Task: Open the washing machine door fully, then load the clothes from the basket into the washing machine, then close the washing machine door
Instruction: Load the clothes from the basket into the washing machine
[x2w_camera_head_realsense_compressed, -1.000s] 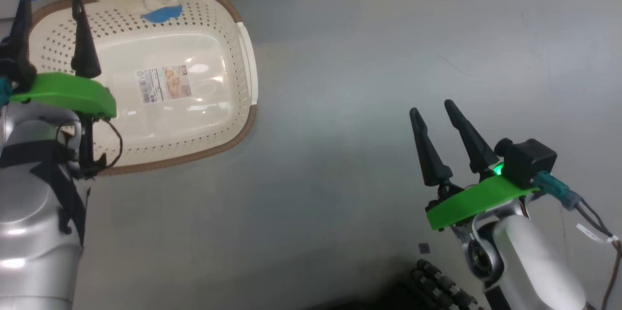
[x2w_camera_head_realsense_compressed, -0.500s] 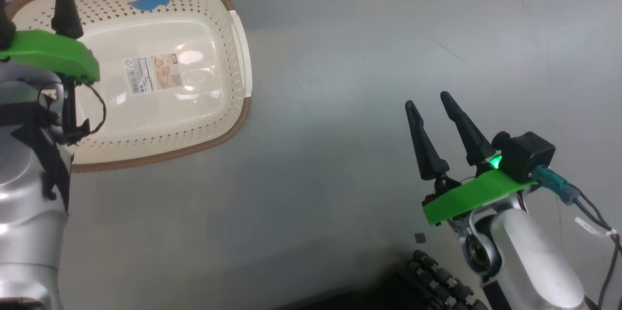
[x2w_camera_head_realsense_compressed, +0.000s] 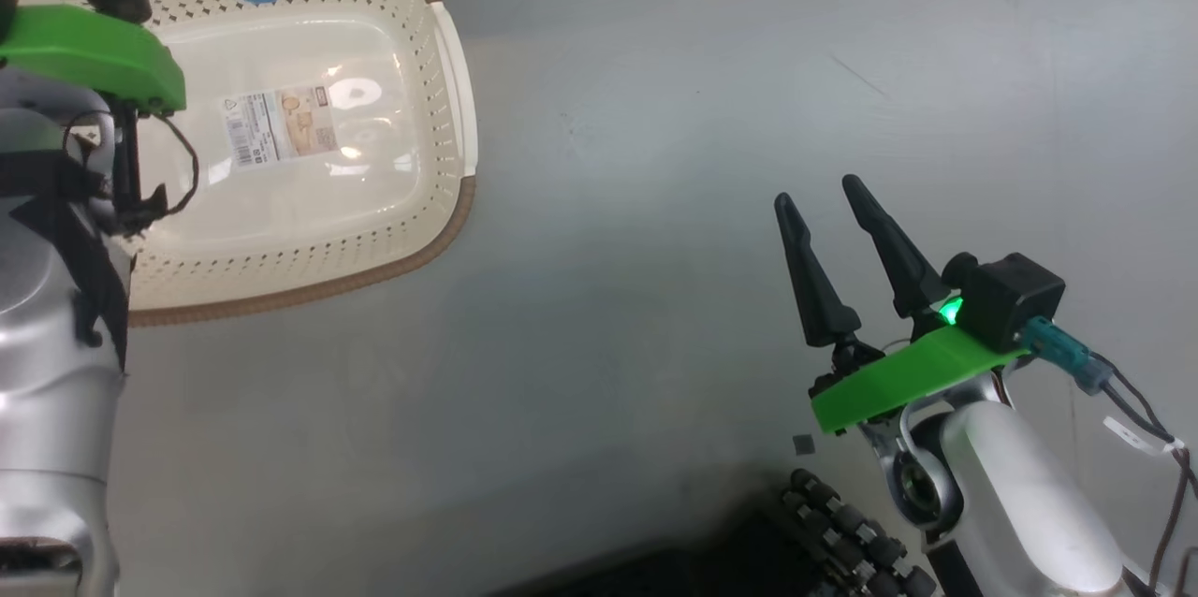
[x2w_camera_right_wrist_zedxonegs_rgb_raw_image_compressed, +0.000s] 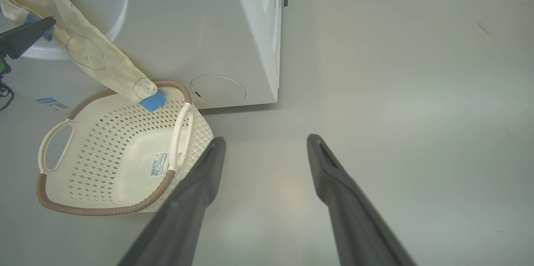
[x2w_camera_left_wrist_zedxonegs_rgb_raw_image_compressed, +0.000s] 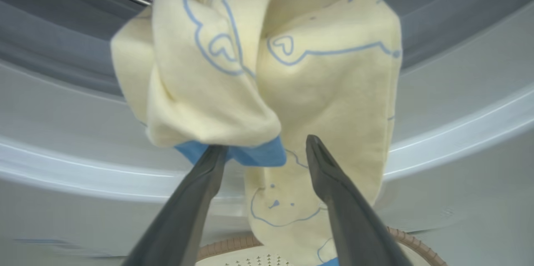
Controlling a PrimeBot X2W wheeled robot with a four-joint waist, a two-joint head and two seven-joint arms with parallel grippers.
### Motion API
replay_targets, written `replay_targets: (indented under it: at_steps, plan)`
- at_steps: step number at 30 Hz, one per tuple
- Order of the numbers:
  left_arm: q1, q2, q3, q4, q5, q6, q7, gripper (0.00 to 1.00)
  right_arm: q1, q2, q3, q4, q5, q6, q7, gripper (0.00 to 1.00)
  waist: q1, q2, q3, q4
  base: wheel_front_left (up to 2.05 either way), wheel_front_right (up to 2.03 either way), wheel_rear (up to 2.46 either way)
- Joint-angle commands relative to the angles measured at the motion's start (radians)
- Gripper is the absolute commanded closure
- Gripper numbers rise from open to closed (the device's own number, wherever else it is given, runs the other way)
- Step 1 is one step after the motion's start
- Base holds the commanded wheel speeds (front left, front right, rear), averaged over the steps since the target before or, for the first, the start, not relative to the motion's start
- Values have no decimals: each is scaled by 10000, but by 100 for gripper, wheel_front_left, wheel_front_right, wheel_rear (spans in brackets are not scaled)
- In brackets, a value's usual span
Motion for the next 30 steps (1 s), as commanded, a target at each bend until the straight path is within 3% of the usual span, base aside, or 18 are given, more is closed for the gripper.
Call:
replay_targets:
  at_steps: [1,13,17,19,26,30]
  plan:
    - [-311,320,163,-269,93,122,-65,0,117,-60,182,-263,27,16,-96,0,0,0,61,3,0,0,0]
    - [-852,146,33,-444,167,324,-67,1,123,-60,153,-290,59,16,-96,0,0,0,166,-33,0,0,0]
    - [-896,144,34,-493,164,367,-67,50,129,-60,171,-292,104,16,-96,0,0,0,169,-52,0,0,0]
    - [-909,158,36,-499,158,372,-68,62,129,-60,170,-292,115,16,-96,0,0,0,169,-65,0,0,0]
    - [-981,190,24,-528,147,370,-68,67,122,-60,136,-278,109,16,-96,0,0,0,149,-83,0,0,0]
    - [-989,152,41,-629,103,370,-68,90,112,-60,143,-262,115,16,-96,0,0,0,126,-84,0,0,0]
